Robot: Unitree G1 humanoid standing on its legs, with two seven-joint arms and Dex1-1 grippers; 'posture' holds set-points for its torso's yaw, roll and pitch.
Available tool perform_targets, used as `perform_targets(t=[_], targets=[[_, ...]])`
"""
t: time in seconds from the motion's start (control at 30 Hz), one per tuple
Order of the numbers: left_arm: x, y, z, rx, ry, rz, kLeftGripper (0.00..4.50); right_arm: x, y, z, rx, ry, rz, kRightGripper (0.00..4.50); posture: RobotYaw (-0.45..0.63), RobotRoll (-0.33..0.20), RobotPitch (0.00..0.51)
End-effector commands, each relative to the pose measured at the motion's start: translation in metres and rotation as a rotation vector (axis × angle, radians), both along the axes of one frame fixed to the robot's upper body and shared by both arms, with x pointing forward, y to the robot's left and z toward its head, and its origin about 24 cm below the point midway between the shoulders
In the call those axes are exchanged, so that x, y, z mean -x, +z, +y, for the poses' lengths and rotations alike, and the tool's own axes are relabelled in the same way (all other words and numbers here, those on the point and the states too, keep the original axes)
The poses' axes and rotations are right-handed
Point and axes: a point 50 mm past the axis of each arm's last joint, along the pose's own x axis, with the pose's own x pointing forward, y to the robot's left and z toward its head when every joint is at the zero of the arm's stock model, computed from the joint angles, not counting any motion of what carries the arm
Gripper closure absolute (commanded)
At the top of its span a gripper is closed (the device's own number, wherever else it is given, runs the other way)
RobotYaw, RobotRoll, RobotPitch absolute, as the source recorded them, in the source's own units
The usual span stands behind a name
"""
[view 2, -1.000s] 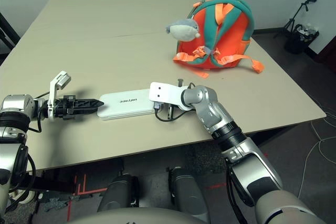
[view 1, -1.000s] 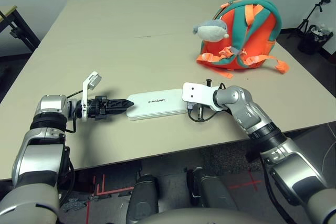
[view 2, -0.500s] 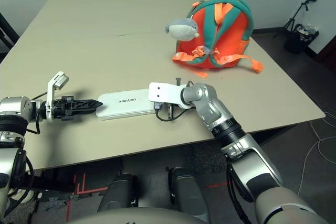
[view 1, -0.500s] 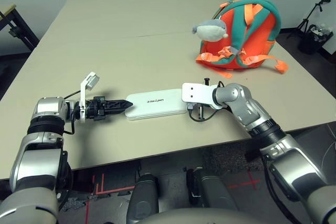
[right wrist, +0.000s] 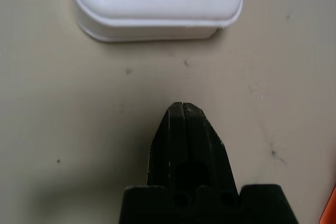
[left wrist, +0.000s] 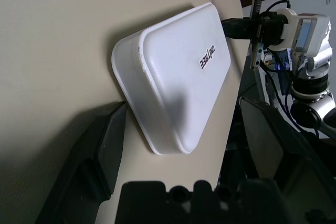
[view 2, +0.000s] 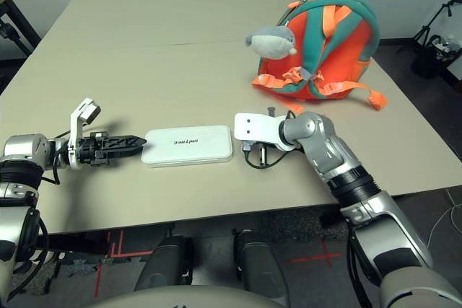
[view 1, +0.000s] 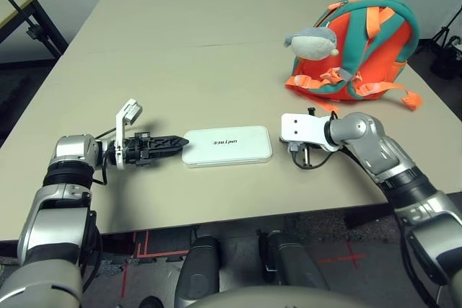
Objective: Put the pencil case into the backpack and zip it.
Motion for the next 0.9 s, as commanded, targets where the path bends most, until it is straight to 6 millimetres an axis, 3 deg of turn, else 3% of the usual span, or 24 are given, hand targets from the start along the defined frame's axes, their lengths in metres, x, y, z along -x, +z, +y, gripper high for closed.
perform_targets(t=[0.03, 0.73, 0.83, 0.9], targets=[[0.004, -0.004, 0.005, -0.059, 0.011, 0.03, 0.18, 0.004, 0.005, -0.005, -0.011, -0.006, -0.003, 4.5, 0.11, 0.0, 0.101], [0.002, 0.0, 0.01, -0.081, 0.022, 0.035, 0.18, 0.007, 0.013, 0.022, -0.033, 0.072, -0.01, 4.5, 0.11, 0.0, 0.105], [0.002, -0.001, 0.009, -0.082, 0.019, 0.037, 0.18, 0.009, 0.015, 0.033, -0.028, 0.113, -0.01, 4.5, 0.1, 0.0, 0.102], [0.002, -0.002, 0.008, -0.082, 0.016, 0.039, 0.18, 0.013, 0.019, 0.054, -0.043, 0.188, -0.008, 4.5, 0.1, 0.0, 0.101]])
